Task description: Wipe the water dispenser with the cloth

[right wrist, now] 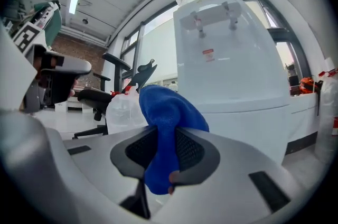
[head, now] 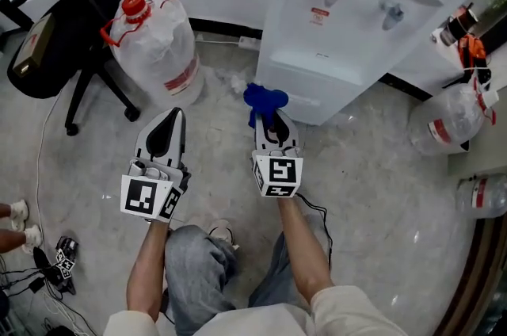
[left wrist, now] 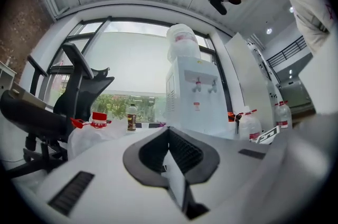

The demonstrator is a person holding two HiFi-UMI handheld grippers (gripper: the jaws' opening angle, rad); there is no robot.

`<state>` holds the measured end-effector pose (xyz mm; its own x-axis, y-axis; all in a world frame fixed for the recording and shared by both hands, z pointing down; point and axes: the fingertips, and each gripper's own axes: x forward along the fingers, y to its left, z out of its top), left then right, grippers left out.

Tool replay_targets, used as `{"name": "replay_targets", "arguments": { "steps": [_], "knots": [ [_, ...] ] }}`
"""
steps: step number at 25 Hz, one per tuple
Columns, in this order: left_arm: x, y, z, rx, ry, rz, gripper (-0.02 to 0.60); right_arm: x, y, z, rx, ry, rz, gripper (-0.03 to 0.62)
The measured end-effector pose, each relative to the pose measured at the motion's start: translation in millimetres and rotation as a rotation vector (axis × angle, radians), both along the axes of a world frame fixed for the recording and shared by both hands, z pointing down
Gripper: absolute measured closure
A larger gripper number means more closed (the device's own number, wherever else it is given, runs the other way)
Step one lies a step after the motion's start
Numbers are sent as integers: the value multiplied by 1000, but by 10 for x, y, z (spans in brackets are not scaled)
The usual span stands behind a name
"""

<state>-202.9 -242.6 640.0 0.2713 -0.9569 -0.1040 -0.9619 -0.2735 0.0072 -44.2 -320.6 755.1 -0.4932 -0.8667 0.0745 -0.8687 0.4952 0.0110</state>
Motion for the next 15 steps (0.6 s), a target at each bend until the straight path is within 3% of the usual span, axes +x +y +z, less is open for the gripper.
{"name": "replay_targets", "arguments": {
  "steps": [4,8,11,15],
  "knots": [
    [-157,64,-48,26,-12,-35,571,-327,-355,174,-12,13,-29,497],
    [-223,79,-45,22,-8,-42,571,-380,-627,176,-10,44,-22,497],
    [-233,86,-41,25,-8,-40,571,-286,-754,133,11,75,-8,497],
    [-191,63,-39,32,-4,-26,571,127,-811,83,24,85,62,497]
  ]
}}
